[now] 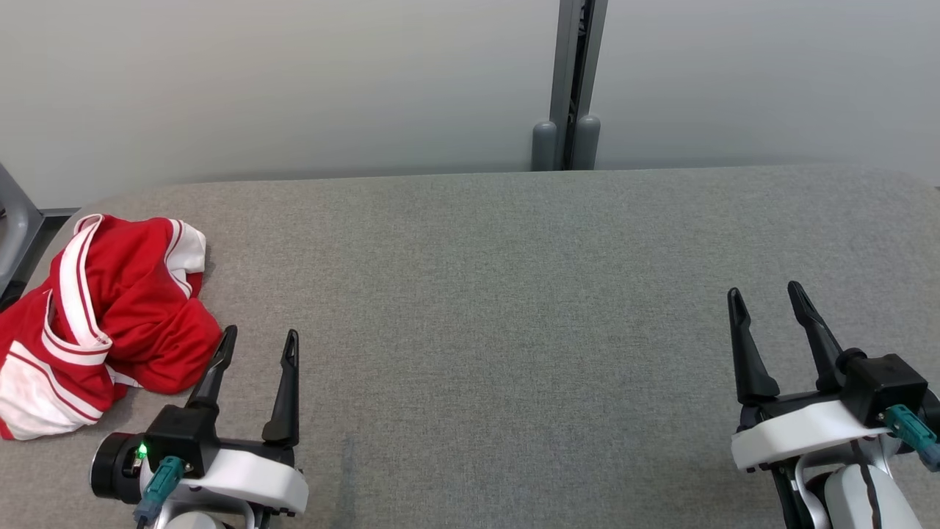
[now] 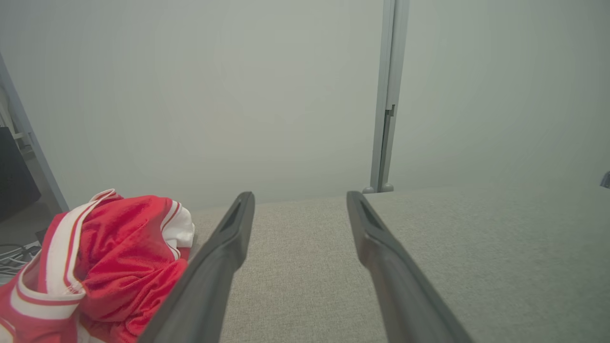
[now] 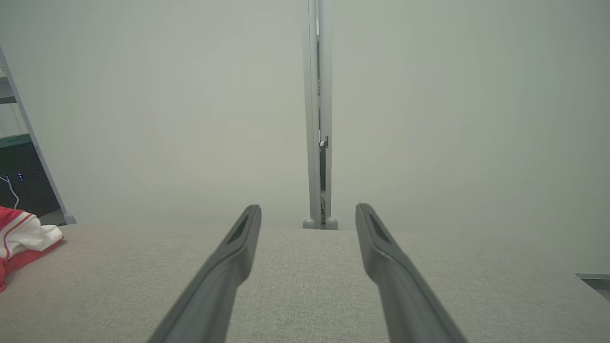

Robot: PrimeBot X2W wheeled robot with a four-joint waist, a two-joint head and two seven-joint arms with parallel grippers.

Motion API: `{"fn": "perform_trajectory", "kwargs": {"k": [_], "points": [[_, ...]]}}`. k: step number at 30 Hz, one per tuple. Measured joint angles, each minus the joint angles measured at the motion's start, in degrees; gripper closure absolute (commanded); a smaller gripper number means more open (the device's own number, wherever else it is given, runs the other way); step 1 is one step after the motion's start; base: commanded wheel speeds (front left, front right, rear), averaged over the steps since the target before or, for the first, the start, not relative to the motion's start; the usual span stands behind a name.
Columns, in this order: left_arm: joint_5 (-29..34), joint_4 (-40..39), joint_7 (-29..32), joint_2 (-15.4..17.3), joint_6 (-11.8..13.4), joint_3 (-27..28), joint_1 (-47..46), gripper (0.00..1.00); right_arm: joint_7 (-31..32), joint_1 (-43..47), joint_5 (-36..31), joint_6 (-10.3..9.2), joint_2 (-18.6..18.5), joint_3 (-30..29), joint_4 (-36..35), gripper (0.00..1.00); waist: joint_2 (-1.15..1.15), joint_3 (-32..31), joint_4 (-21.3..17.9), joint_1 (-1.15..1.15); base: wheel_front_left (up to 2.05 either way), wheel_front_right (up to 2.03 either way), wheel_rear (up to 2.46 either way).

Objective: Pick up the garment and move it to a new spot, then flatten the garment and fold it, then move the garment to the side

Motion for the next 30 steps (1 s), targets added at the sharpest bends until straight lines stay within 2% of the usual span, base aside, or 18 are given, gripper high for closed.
{"fn": "perform_trajectory", "kwargs": {"k": [30], "points": [[0.7,1.4,-0.4,0.0,-0.1,-0.1,-0.8,0.0,-0.2,0.0,-0.7,0.0,0.0,0.1,0.7,0.0,0.0,0.3,0.5,0.0,0.0,0.0,0.0]]}}
